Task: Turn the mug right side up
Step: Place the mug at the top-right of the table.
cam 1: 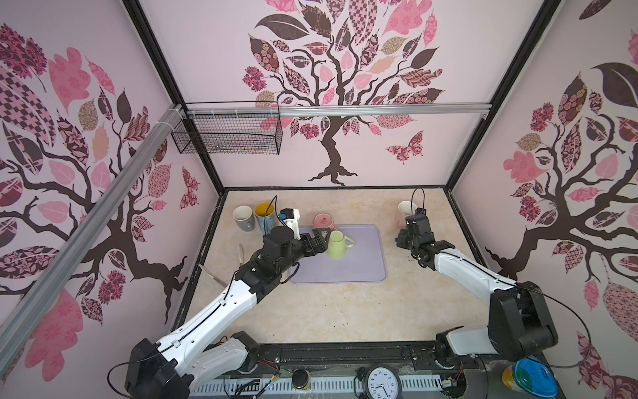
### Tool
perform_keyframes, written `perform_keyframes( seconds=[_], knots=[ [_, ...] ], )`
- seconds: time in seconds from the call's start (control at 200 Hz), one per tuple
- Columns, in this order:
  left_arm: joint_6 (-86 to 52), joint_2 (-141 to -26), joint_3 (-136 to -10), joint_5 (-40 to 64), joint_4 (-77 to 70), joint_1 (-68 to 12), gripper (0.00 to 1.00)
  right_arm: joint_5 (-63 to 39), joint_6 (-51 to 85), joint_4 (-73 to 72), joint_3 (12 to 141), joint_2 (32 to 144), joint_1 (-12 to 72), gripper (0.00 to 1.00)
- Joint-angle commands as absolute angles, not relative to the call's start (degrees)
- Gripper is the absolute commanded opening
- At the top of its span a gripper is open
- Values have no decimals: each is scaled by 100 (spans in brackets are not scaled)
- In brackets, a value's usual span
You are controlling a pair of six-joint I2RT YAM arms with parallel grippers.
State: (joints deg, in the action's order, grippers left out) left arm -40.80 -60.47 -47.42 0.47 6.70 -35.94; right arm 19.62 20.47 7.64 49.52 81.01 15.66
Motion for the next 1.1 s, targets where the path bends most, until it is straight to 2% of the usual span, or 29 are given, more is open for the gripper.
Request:
perform_keyframes(
  seconds=[0.0,0.445,0.72,1.095],
  knots=[
    [-3885,-6002,-4544,-60,765,-3575,98,2654,1724,669,5467,8304,1527,0],
    [-3735,-5789,-4271,-223,735,-3571,98,1221,1863,1177,6431,9074,498,0],
    [-3771,-5713,-4263,-160,688,-3560,98,1414,1643,1760,7440,9905,382,0],
    [-3797,-5651,-4210,-123,624,-3552,98,1183,1235,2725,8892,10911,264,0]
  ],
)
